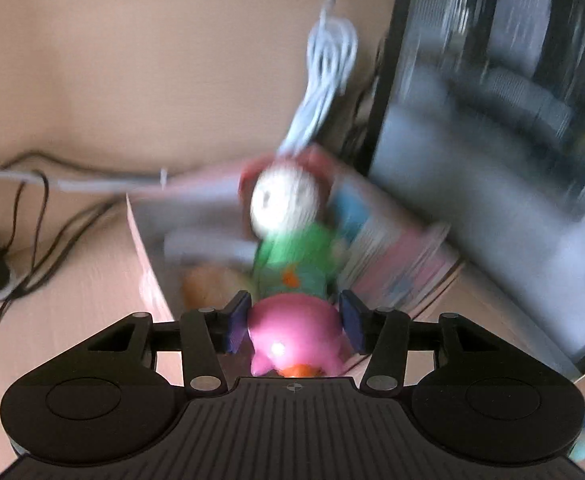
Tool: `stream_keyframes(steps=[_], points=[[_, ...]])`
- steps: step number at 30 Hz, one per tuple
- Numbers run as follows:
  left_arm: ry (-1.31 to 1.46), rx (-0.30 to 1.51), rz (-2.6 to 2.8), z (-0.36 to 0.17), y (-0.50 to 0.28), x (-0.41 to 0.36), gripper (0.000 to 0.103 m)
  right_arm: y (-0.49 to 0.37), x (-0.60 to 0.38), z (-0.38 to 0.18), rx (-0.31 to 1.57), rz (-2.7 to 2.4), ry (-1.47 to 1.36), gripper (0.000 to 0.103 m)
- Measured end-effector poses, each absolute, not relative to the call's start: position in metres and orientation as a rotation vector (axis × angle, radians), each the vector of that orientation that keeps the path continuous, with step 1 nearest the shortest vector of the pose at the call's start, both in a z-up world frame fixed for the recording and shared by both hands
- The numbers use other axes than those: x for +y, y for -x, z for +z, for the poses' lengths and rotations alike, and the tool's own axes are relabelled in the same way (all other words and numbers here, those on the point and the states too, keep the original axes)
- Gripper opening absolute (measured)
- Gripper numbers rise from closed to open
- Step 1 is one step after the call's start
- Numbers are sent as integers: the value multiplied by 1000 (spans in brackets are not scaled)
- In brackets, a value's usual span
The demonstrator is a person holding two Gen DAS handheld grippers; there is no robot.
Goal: Organize objects
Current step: 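Drop the pink pig into the pink box with the left tool while the right carries the teal toy, then release the teal crank toy into the pink box with the right tool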
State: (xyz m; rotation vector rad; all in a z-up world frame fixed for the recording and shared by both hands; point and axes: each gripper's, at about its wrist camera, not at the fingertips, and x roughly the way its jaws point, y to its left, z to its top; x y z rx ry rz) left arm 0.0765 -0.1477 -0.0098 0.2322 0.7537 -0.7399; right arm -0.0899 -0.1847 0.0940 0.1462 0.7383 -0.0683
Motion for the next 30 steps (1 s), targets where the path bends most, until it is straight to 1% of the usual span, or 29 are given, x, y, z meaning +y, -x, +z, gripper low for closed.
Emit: stream_keyframes(steps=[2, 5, 7, 10, 12, 14, 17, 20, 22, 24, 26, 27, 28, 30], points=[[-245, 733, -705, -19, -75, -150, 52, 93, -187, 91, 751, -71, -135, 70], [-161, 698, -694, -13, -72, -141, 52, 96, -194, 88, 765, -73, -141, 70], [-90, 637, -684, 0, -67, -131, 52, 98, -199, 88, 767, -78, -142, 70], [71, 590, -672, 27, -60, -102, 52, 94, -204, 90, 761, -84, -143, 70], [182, 575, -663, 46, -49, -70, 52, 89, -207, 97, 740, -83, -143, 70], [236, 568, -653, 57, -35, -40, 52, 79, -208, 111, 699, -72, -139, 70], [271, 607, -610, 61, -17, 5, 51, 47, -203, 141, 614, -21, -132, 70], [286, 661, -518, 53, 4, 47, 51, -3, -200, 169, 558, 49, -211, 70], [315, 688, -440, 44, 13, 74, 51, -43, -196, 178, 538, 58, -244, 72], [342, 750, -372, 32, 25, 98, 51, -78, -201, 181, 572, 46, -310, 72], [330, 816, -354, 20, 33, 111, 51, -87, -211, 187, 568, 66, -404, 73], [322, 845, -354, 14, 39, 120, 51, -83, -214, 191, 548, 71, -412, 76], [318, 866, -360, 9, 45, 124, 51, -75, -214, 195, 525, 55, -393, 79], [314, 906, -388, 1, 52, 127, 51, -57, -211, 199, 489, 16, -334, 81]])
